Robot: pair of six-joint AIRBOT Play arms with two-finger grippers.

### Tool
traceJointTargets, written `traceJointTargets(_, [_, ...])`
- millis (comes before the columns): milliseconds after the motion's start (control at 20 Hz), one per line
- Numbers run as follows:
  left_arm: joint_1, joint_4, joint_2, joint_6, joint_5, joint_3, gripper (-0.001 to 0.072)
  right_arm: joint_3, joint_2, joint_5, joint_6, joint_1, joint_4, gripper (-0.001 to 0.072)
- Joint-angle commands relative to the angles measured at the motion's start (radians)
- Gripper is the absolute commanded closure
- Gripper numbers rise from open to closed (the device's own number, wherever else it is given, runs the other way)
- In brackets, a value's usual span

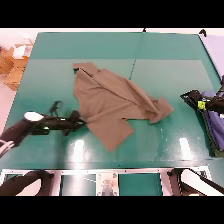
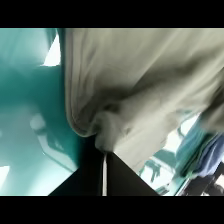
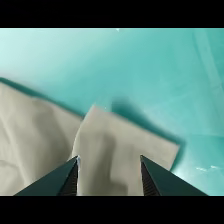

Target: Fold the shirts.

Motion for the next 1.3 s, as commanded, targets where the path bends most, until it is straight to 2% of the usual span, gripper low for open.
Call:
traceJointTargets(0, [0.287, 0.221, 0.068, -0.019, -0.195, 0.009, 0.0685, -0.009, 0.0, 0.089, 0.032, -0.006, -0.008, 0.0261])
traceJointTargets(150, [0.395, 0.24, 0.068, 0.044, -0.201, 0.033, 0.0685, -0.051, 0.0, 0.153, 0.068, -0.006, -0.054, 0.0261])
traceJointTargets(250, [0.407, 0.241, 0.068, 0.075, -0.185, 0.068, 0.0685, -0.105, -0.001, 0.22, 0.127, -0.008, -0.119, 0.0274])
traceJointTargets(300, [0.407, 0.238, 0.068, 0.091, -0.185, 0.081, 0.0684, -0.142, -0.004, 0.261, 0.132, -0.007, -0.118, 0.0304])
traceJointTargets(350, [0.407, 0.239, 0.068, 0.095, -0.185, 0.09, 0.0684, -0.186, -0.01, 0.28, 0.129, -0.005, -0.11, 0.0304])
traceJointTargets(650, [0.407, 0.239, 0.068, 0.131, -0.179, 0.093, 0.0683, -0.399, -0.011, 0.241, 0.094, 0.085, -0.047, 0.0304])
traceJointTargets(900, [0.407, 0.238, 0.068, 0.138, -0.178, 0.093, 0.0683, -0.425, -0.022, 0.14, 0.095, 0.224, 0.04, 0.0311])
traceJointTargets(1000, [0.407, 0.238, 0.068, 0.138, -0.179, 0.093, 0.0683, -0.424, -0.025, 0.097, 0.082, 0.242, 0.046, 0.0407])
traceJointTargets(1100, [0.407, 0.238, 0.068, 0.139, -0.181, 0.093, 0.0684, -0.416, -0.025, 0.06, 0.076, 0.241, 0.046, 0.0429])
traceJointTargets(1150, [0.407, 0.238, 0.068, 0.147, -0.183, 0.093, 0.0684, -0.407, -0.025, 0.05, 0.075, 0.241, 0.047, 0.0507])
traceJointTargets(1200, [0.407, 0.239, 0.068, 0.158, -0.183, 0.093, 0.0684, -0.397, -0.025, 0.049, 0.057, 0.241, 0.051, 0.0637])
traceJointTargets(1250, [0.407, 0.236, 0.068, 0.173, -0.182, 0.093, 0.0684, -0.386, -0.025, 0.05, 0.036, 0.241, 0.069, 0.0693])
